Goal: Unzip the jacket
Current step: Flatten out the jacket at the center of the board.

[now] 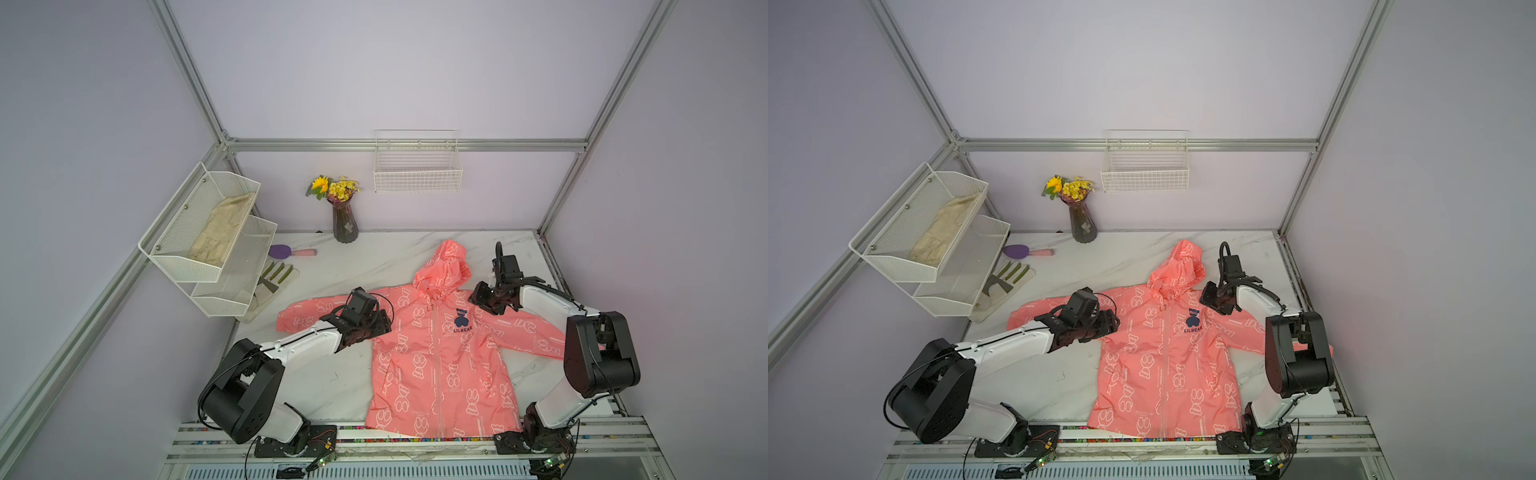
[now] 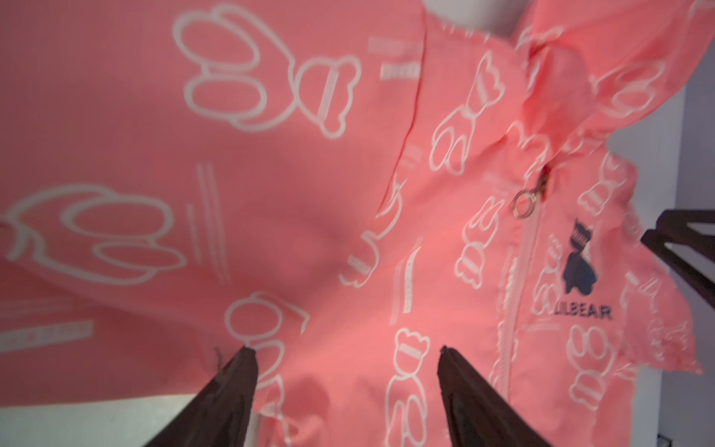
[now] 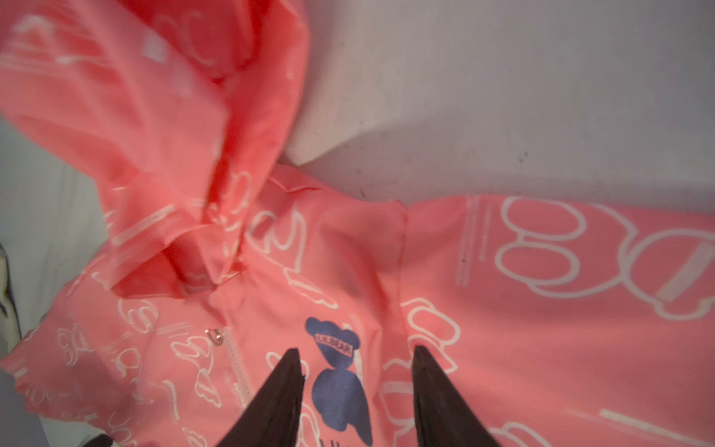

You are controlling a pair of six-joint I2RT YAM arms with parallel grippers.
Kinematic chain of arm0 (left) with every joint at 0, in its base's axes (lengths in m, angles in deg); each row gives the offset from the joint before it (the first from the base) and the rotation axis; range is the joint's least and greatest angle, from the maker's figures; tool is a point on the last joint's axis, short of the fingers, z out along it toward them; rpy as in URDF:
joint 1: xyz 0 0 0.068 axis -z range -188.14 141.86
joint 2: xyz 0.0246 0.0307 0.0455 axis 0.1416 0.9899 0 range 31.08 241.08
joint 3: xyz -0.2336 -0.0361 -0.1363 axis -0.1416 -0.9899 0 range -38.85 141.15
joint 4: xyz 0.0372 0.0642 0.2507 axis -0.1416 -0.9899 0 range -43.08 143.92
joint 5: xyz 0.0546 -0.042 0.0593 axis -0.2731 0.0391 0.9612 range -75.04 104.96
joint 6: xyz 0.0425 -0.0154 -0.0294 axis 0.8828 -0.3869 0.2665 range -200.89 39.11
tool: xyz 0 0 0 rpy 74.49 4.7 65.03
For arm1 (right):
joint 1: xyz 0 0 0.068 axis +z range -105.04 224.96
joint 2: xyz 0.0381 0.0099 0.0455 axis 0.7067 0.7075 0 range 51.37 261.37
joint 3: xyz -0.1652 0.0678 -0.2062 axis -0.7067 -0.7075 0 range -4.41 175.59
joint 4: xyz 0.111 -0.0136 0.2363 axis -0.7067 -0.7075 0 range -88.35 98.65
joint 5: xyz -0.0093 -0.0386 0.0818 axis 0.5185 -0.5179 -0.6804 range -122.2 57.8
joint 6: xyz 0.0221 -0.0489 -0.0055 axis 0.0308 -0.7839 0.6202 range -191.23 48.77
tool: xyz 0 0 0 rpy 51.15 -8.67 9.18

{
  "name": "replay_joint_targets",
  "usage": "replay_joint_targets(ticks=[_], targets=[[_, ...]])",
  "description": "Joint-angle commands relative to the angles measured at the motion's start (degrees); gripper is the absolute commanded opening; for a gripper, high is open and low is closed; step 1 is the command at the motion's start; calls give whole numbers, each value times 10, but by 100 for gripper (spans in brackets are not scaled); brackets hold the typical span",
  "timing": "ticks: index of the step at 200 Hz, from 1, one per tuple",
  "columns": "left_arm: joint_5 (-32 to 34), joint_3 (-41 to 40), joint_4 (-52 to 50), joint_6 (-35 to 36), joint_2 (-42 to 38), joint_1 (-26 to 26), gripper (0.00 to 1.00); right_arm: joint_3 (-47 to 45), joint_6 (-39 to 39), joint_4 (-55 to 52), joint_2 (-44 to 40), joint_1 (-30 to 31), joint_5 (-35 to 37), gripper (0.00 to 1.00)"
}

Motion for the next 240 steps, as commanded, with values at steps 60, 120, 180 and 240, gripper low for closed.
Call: replay_joint_targets(ticks=[60,120,180,240], targets=[[-84,428,-126,350,247,2,74,65,-29,-33,-142,-5,97,51],[-120,627,-187,459,415,45,73,61,-31,-29,-183,-7,106,51],[-120,766,-215,450,518,60,75,43,-20,-15,-173,-7,85,54],[-20,843,-225,499,584,91,81,40,-21,-13,-163,-7,87,57]])
